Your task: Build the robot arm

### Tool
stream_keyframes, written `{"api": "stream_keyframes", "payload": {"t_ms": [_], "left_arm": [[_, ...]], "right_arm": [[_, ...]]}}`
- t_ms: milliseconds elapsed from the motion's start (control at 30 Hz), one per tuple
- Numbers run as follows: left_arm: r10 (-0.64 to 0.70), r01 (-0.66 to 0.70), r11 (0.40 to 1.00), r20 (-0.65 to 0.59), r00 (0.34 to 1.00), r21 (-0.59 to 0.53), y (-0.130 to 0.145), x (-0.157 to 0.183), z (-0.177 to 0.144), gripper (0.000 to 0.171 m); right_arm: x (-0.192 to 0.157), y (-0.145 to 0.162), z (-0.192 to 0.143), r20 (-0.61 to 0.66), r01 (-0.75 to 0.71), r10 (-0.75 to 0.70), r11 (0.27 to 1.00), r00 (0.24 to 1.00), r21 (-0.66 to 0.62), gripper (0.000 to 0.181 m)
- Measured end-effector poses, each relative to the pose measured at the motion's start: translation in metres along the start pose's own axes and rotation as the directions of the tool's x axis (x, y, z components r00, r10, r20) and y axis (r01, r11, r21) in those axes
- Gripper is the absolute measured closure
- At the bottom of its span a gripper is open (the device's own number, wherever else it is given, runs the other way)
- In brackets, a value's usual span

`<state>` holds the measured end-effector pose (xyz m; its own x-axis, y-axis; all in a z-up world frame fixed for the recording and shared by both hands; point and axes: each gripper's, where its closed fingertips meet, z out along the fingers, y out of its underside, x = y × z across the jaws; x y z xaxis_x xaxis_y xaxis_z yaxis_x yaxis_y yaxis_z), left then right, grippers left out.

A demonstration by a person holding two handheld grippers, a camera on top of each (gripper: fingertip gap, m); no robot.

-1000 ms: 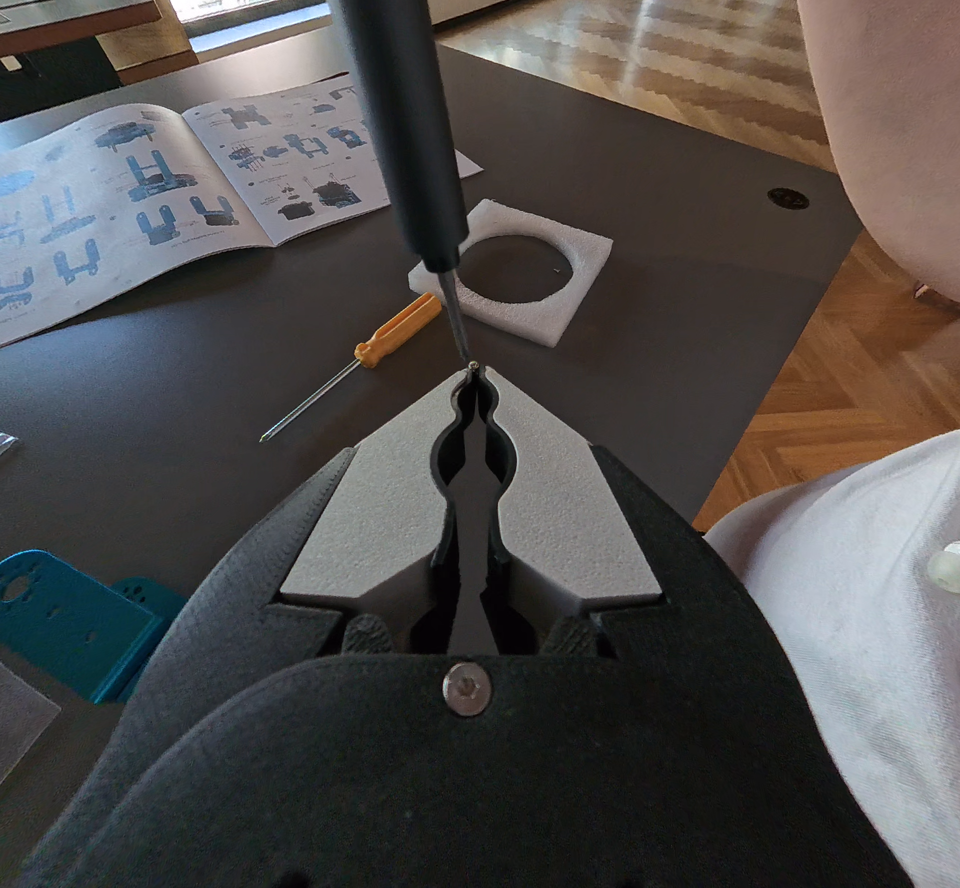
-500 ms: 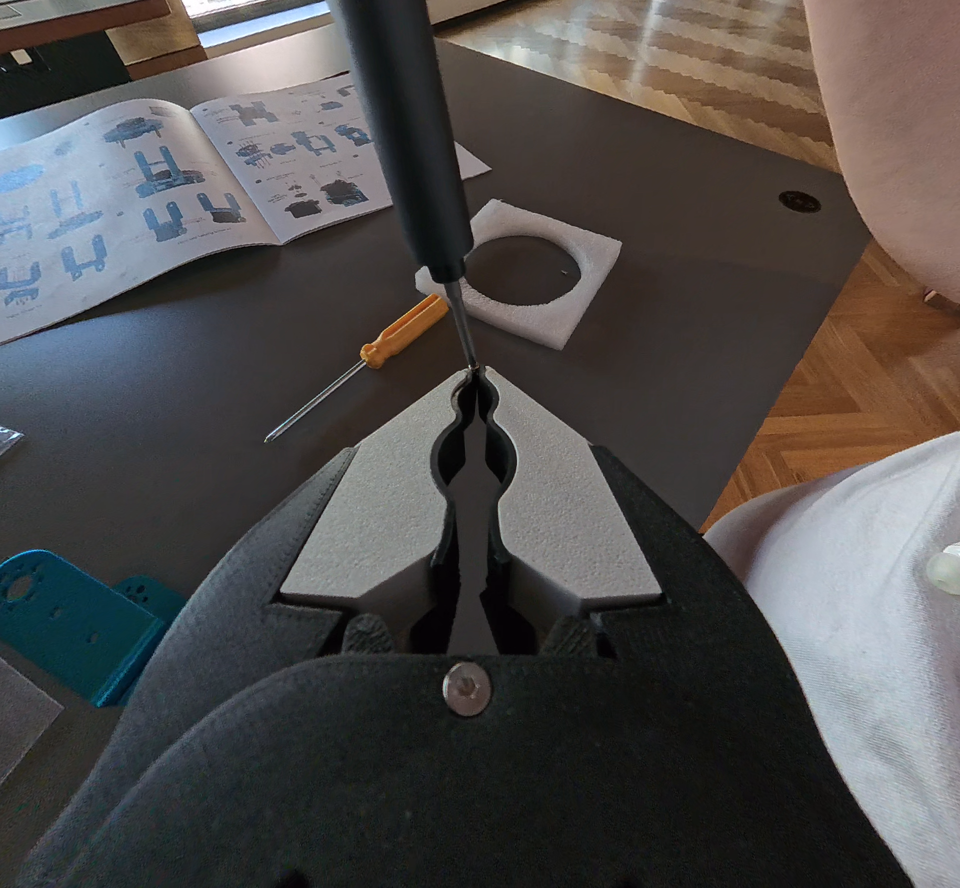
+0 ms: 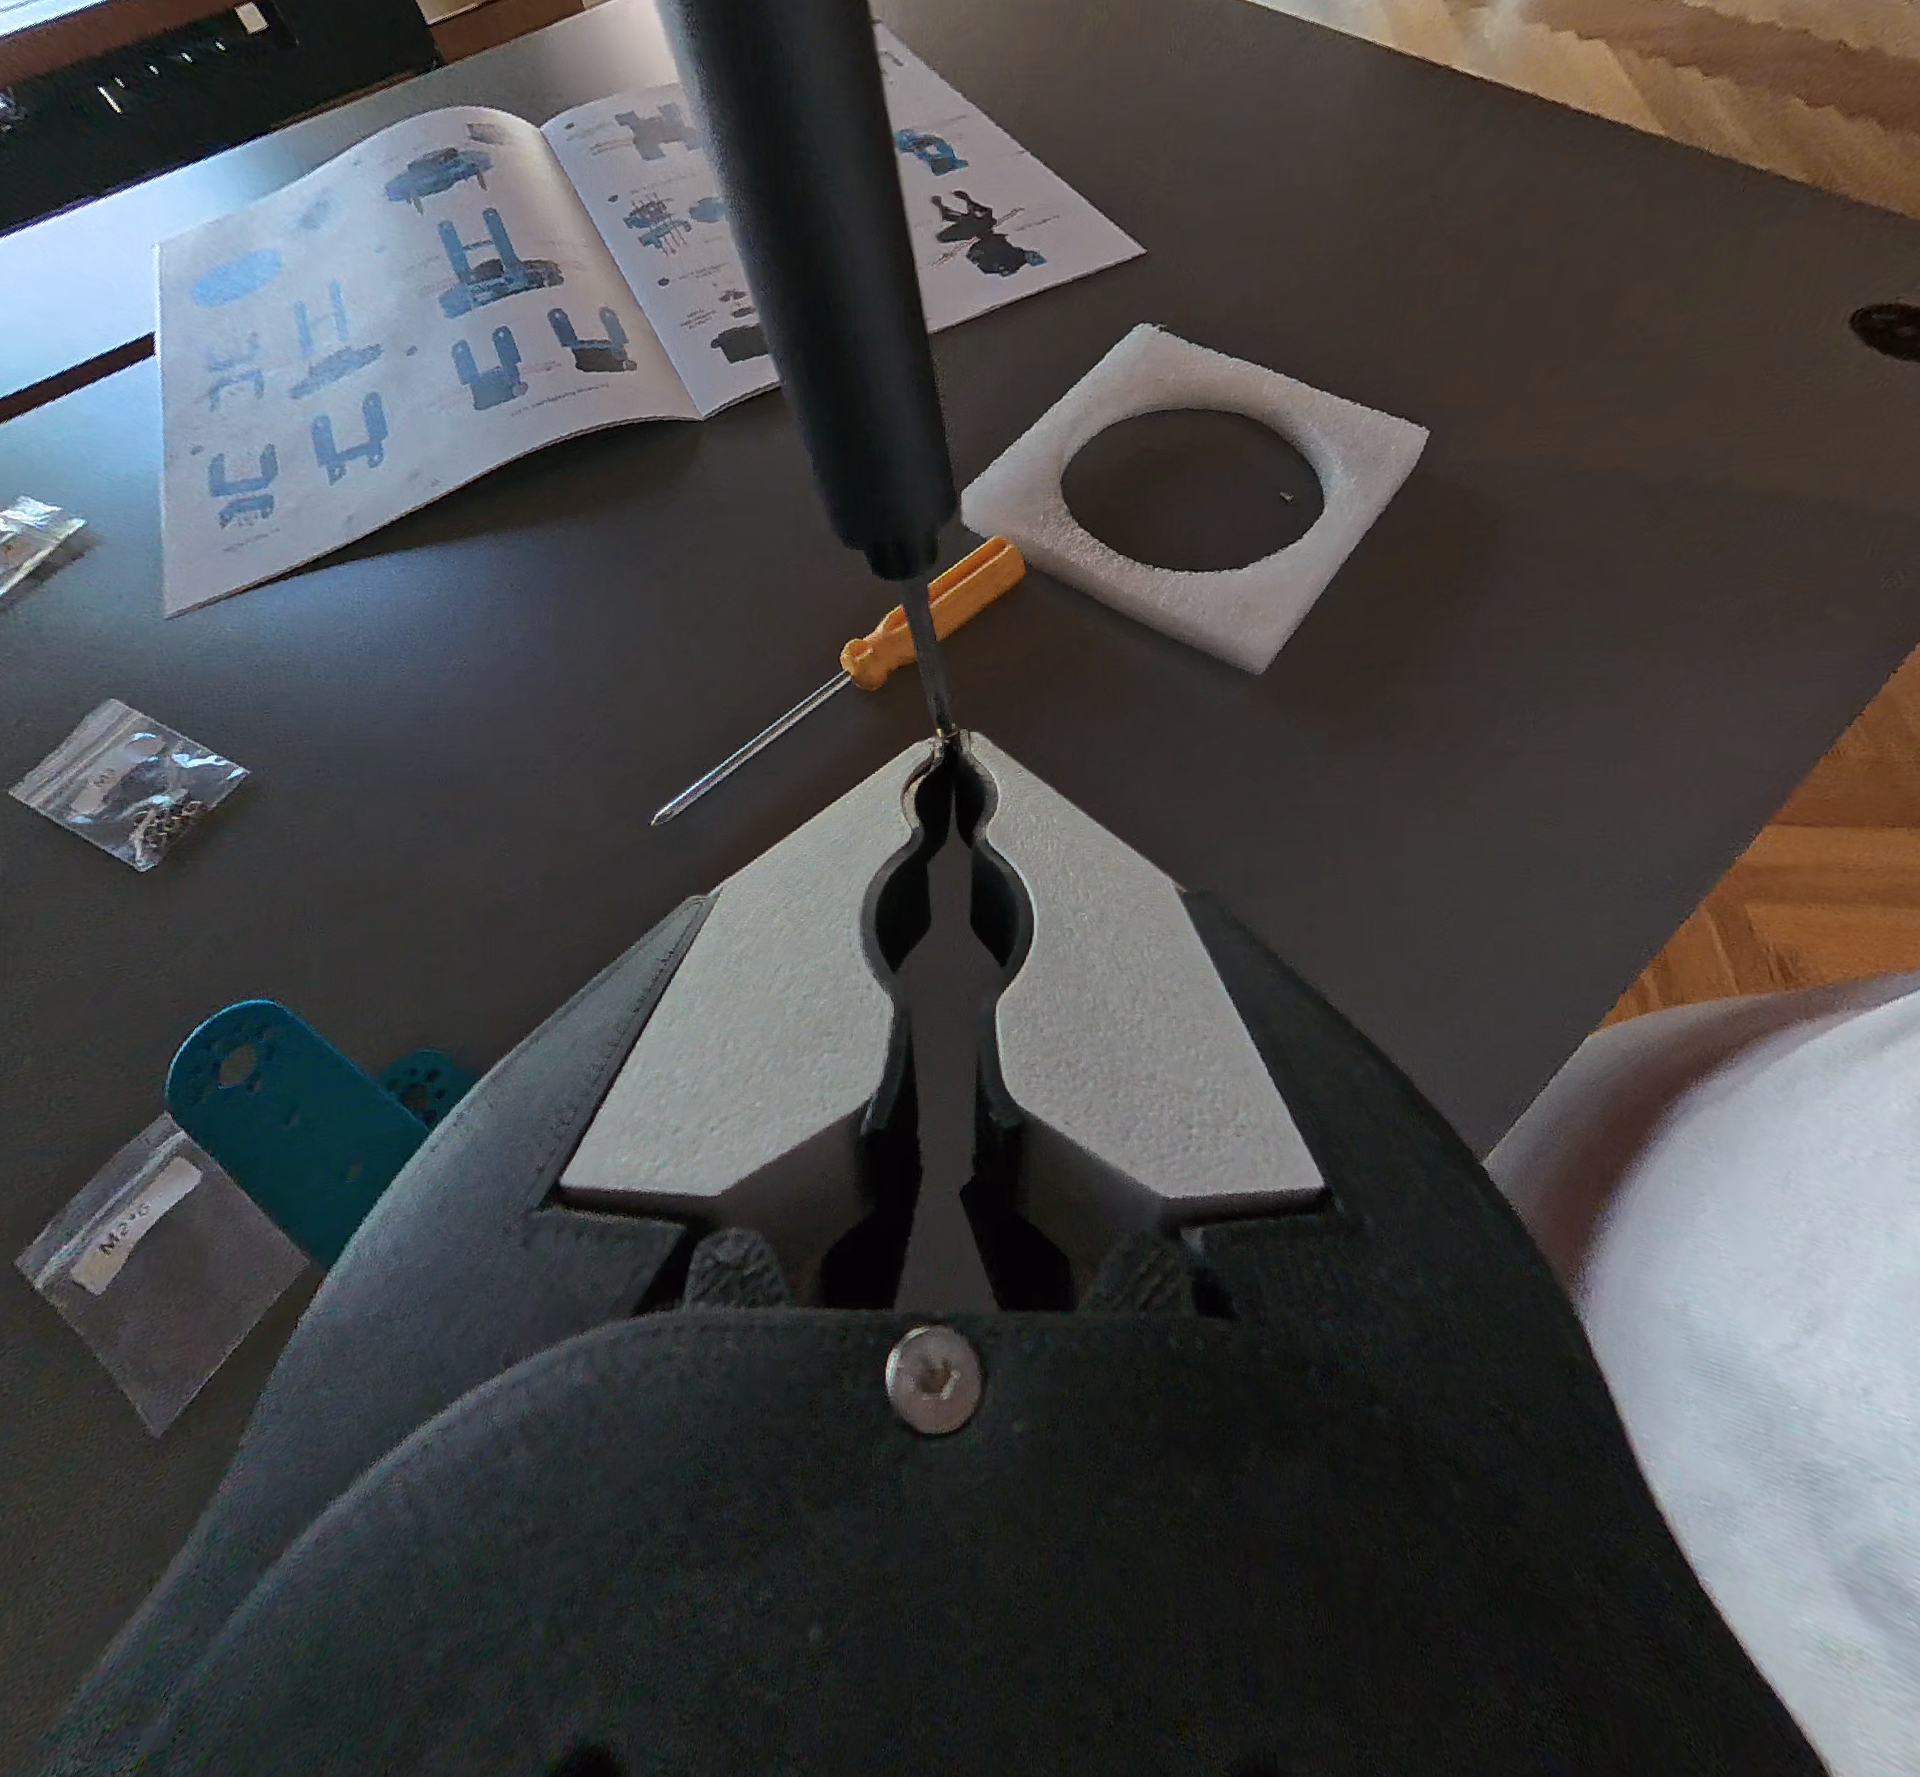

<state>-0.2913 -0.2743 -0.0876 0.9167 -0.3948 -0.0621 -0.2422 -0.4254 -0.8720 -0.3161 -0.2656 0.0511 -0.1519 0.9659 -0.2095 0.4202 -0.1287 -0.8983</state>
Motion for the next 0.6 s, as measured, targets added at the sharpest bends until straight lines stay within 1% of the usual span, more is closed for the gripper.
{"api": "stream_keyframes", "payload": {"t_ms": [100,200,267,367,500,533,600], "left_arm": [[0.032,-0.032,0.999,0.021,0.999,-0.023,0.002,-0.002,0.002,0.171],[0.053,-0.054,0.998,-0.014,0.998,-0.028,0.002,0.005,0.005,0.171],[0.04,-0.04,0.999,-0.037,0.999,-0.011,0.0,0.008,0.005,0.171],[0.036,-0.036,0.999,-0.036,0.999,0.01,-0.003,0.007,0.002,0.171],[0.028,-0.026,0.999,-0.061,0.998,0.033,-0.007,0.008,-0.001,0.171],[0.024,-0.023,0.999,-0.063,0.998,0.03,-0.006,0.007,-0.001,0.17],[0.017,-0.016,1.0,-0.065,0.998,0.026,-0.006,0.006,-0.001,0.16]], "right_arm": [[-0.007,0.002,0.003,0.007,0.064,-0.064,0.998,0.998,-0.017,0.165],[-0.018,0.006,0.004,0.084,0.118,-0.114,0.992,0.99,-0.04,0.165],[-0.018,0.005,0.001,0.111,0.097,-0.093,0.995,0.99,-0.036,0.165],[-0.012,0.001,-0.004,0.118,0.068,-0.066,0.998,0.991,-0.011,0.165],[-0.013,-0.003,-0.005,0.139,0.052,-0.055,0.998,0.989,0.022,0.165],[-0.013,-0.003,-0.004,0.14,0.052,-0.055,0.998,0.989,0.023,0.165],[-0.014,-0.004,-0.002,0.147,0.054,-0.057,0.998,0.988,0.028,0.165]]}}
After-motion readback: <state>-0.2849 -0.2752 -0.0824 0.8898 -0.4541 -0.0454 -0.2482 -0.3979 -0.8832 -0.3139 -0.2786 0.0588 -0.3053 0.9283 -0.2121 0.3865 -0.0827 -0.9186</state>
